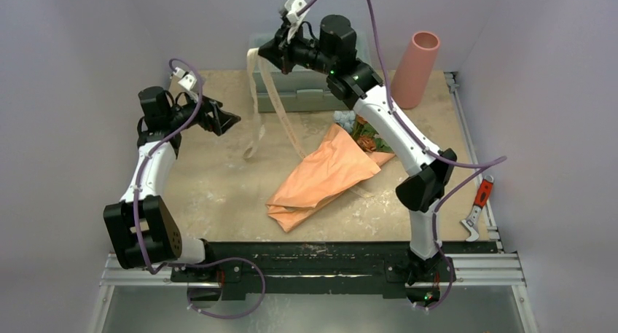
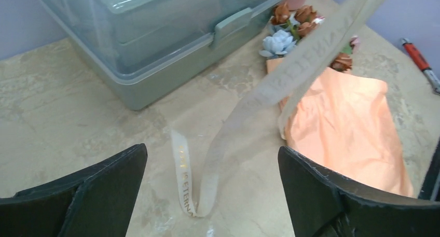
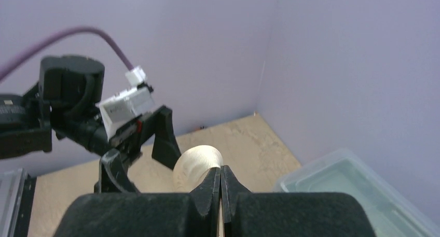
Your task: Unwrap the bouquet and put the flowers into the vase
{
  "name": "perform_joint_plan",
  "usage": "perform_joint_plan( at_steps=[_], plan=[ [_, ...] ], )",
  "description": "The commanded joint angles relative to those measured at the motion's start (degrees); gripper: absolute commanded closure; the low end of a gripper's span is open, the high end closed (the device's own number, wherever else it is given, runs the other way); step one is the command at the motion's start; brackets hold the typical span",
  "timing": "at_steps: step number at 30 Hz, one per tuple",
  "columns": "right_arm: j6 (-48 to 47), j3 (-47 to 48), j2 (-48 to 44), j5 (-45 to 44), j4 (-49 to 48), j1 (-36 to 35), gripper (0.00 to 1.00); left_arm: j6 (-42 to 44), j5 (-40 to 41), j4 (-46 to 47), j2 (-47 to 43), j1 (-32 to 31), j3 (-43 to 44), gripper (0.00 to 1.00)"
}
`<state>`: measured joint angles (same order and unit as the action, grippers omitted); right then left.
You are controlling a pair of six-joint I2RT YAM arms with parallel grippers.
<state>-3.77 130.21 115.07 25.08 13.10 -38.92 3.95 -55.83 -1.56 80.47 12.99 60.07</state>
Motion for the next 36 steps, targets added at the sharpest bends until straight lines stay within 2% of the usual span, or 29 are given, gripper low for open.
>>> perform_joint_plan(
  at_steps=[1,6,11,13,19,24,36],
  plan=[
    [5.84,3.94,-5.14,-0.16,-9.93,0.29,1.0,-7.53,-6.44,10.3,-4.05,-1.43,-2.41,0.0],
    [9.37,6.6,-5.53,-2.69,-15.56,0.38,1.0,-2.55,0.23,11.25,-6.59,-10.16,-2.99,0.0],
    [12.22,9.85,-6.08,-6.94,-21.48,1.85,1.0,-10.31,5.94,22.04,-5.15,-12.46,-3.03,0.0],
    [13.16,11.13,-6.32,-7.89,-23.1,2.61,1.0,-12.47,7.42,26.32,-4.17,-15.16,-2.19,0.0],
    [12.48,14.04,-7.18,-13.87,-26.77,4.2,1.0,-14.56,7.87,29.61,0.45,-19.66,2.01,0.03],
    [10.12,14.05,-10.07,-19.88,-29.9,8.8,1.0,-14.61,8.96,29.98,2.03,-20.28,3.28,0.04],
    [-6.31,12.94,-18.72,-25.92,-30.25,22.56,1.0,-11.69,9.71,25.9,2.74,-20.92,4.39,0.02]
  ],
)
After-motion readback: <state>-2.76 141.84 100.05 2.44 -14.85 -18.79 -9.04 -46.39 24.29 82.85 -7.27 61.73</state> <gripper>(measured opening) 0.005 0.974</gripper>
